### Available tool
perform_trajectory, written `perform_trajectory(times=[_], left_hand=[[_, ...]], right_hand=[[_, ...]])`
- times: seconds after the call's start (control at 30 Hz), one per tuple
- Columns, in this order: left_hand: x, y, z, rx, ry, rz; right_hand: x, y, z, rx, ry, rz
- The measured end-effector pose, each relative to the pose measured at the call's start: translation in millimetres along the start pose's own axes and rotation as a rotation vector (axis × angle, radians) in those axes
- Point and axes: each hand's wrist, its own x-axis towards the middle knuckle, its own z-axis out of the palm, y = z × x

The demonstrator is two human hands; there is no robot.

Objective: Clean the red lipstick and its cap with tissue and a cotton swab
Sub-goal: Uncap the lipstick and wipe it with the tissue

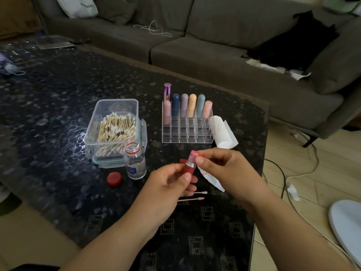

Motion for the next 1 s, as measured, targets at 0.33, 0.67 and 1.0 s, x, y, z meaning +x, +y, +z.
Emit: perform_trajectory(times=[0.33, 0.67, 1.0], left_hand=[[-3.8, 7.2, -6.2, -0.133, -0.210, -0.031], [-5.7, 14.7, -3.4, -0.393, -0.312, -0.193], [-7.1, 15.5, -1.7, -0.436, -0.249, -0.193]], right_hand=[[-3.7, -5.4, 1.9, 0.161, -0.018, -0.068], [-5.1, -7.4, 0.8, 0.276, -0.027, -0.065], [-5.2, -7.8, 4.1, 0.312, -0.020, -0.070]])
